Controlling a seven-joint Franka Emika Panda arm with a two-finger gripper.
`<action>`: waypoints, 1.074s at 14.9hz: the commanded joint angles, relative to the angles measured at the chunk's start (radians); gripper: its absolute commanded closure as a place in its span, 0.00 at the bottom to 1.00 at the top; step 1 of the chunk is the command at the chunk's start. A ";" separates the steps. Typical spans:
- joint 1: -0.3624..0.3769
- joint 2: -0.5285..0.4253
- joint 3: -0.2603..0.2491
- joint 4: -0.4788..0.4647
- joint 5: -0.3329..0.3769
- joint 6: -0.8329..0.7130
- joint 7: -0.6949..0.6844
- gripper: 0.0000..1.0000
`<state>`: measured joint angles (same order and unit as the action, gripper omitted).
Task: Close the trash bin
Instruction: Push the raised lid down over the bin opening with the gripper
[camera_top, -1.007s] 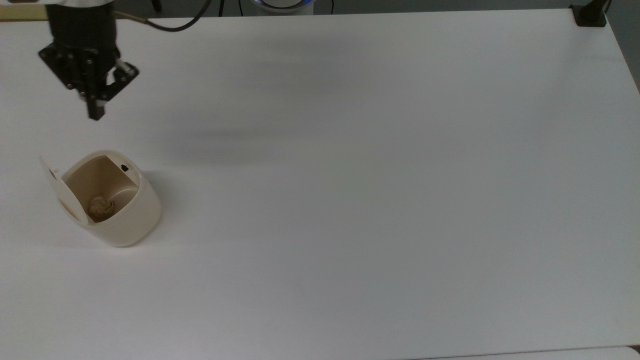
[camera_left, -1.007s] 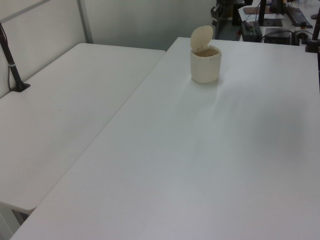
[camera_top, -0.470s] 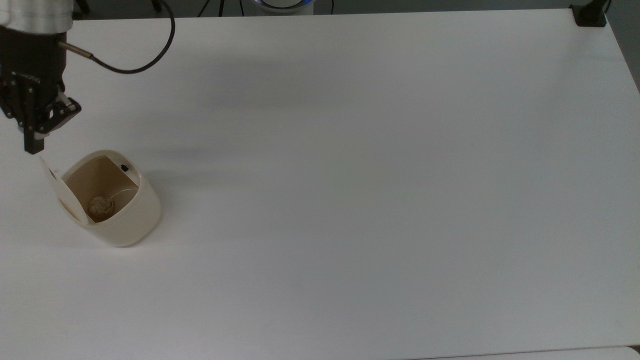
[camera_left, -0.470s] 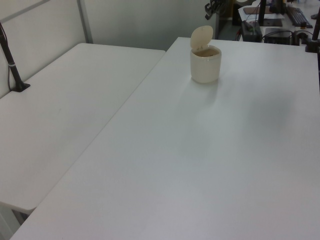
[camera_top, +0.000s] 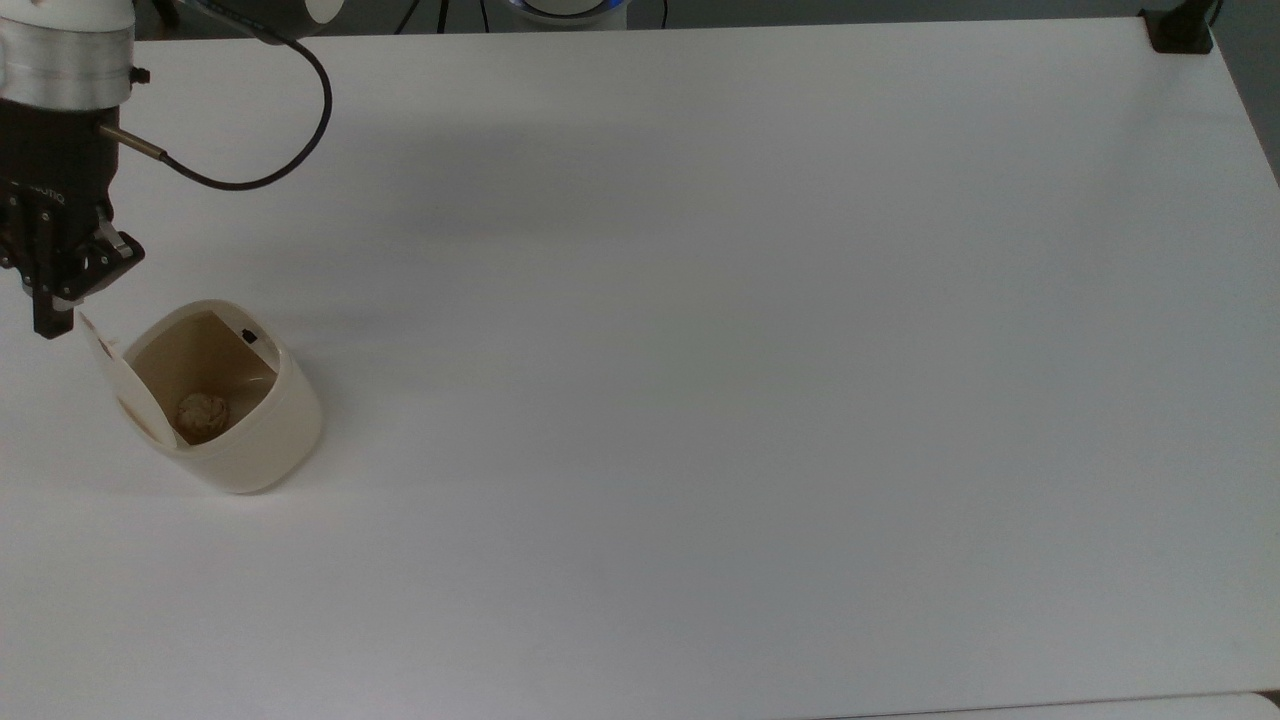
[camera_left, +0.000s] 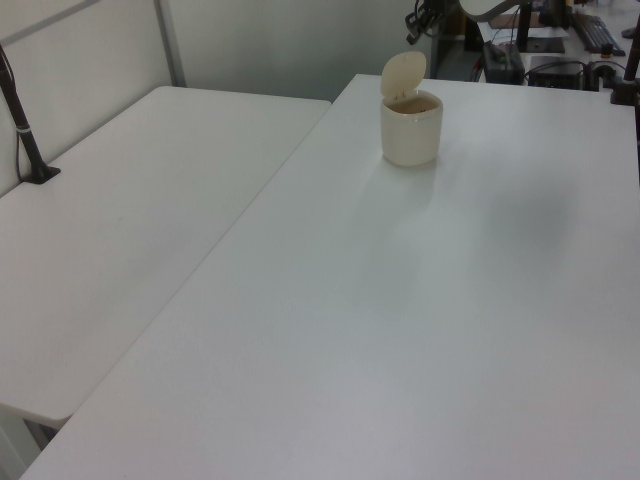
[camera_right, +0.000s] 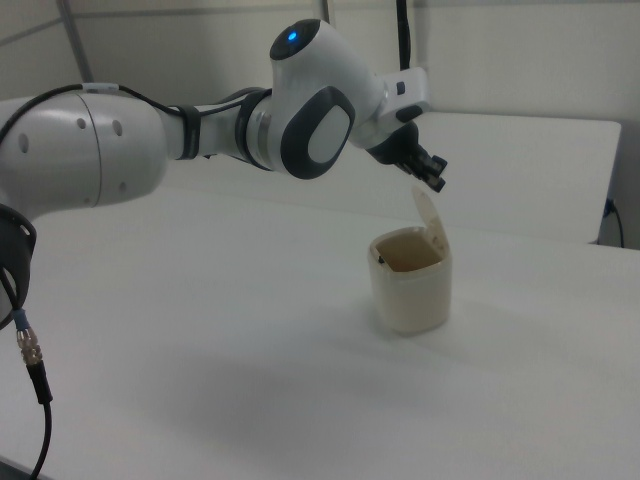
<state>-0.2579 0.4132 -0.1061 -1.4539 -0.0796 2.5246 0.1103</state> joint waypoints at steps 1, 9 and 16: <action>0.003 0.027 0.000 0.007 -0.002 0.013 0.026 0.98; 0.028 0.016 0.005 -0.011 -0.008 -0.111 0.016 0.97; 0.054 0.006 0.012 -0.023 -0.011 -0.282 -0.024 0.97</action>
<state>-0.2244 0.4399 -0.0946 -1.4532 -0.0798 2.3019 0.1058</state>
